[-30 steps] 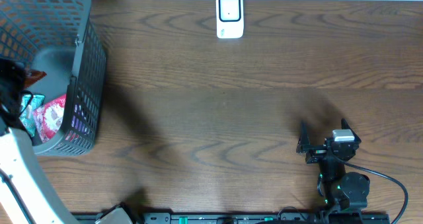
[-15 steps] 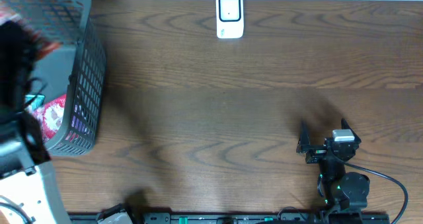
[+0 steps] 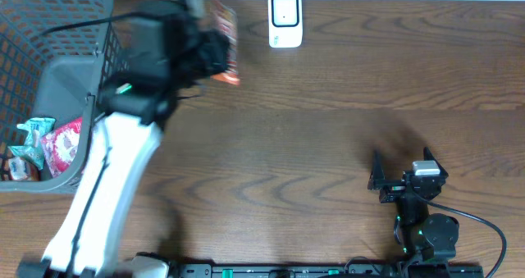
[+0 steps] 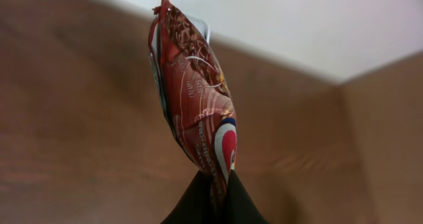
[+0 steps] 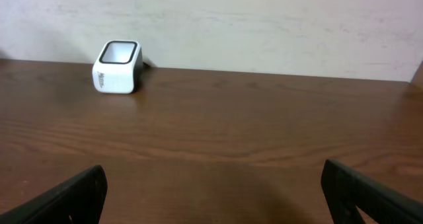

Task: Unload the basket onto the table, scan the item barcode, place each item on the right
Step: 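Carry the bar toward the scanner and release it on the table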

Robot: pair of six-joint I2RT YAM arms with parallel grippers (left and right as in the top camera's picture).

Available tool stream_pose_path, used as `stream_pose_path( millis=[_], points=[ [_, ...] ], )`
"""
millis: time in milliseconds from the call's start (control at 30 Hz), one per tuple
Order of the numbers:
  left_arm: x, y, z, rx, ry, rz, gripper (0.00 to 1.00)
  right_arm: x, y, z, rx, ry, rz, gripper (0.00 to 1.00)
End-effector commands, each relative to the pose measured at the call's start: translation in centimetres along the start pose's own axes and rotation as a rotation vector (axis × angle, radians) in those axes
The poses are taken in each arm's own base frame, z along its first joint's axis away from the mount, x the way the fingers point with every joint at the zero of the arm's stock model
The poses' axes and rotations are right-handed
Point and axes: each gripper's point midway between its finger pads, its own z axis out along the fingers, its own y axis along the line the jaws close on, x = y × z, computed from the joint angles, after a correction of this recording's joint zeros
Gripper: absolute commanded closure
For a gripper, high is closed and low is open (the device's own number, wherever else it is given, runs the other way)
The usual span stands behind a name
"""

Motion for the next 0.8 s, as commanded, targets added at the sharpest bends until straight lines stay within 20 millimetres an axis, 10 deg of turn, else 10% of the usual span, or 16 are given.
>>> stream_pose_path(
  millis=[0,267,400,567,767],
  points=[
    [3.2,0.8,5.0,-0.046,0.121,0.027,0.93,0.1,0.1,0.0,-0.003,0.001,-0.004,0.01],
    [9.8,2.1,15.3,-0.070,0.283,0.020,0.88,0.1,0.1,0.0,-0.003,0.001,-0.004,0.01],
    [11.7,2.6,17.6,-0.079,0.316,-0.027,0.39,0.1,0.1,0.0,-0.003,0.001,-0.004,0.01],
    [9.9,1.4,16.5,-0.034,0.285,-0.076,0.23,0.1,0.1,0.0,-0.003,0.001,-0.004,0.01],
    [3.7,-1.8,10.0,0.088,0.148,-0.075,0.22,0.1,0.1,0.0,-0.003,0.001,-0.004,0.01]
  ],
)
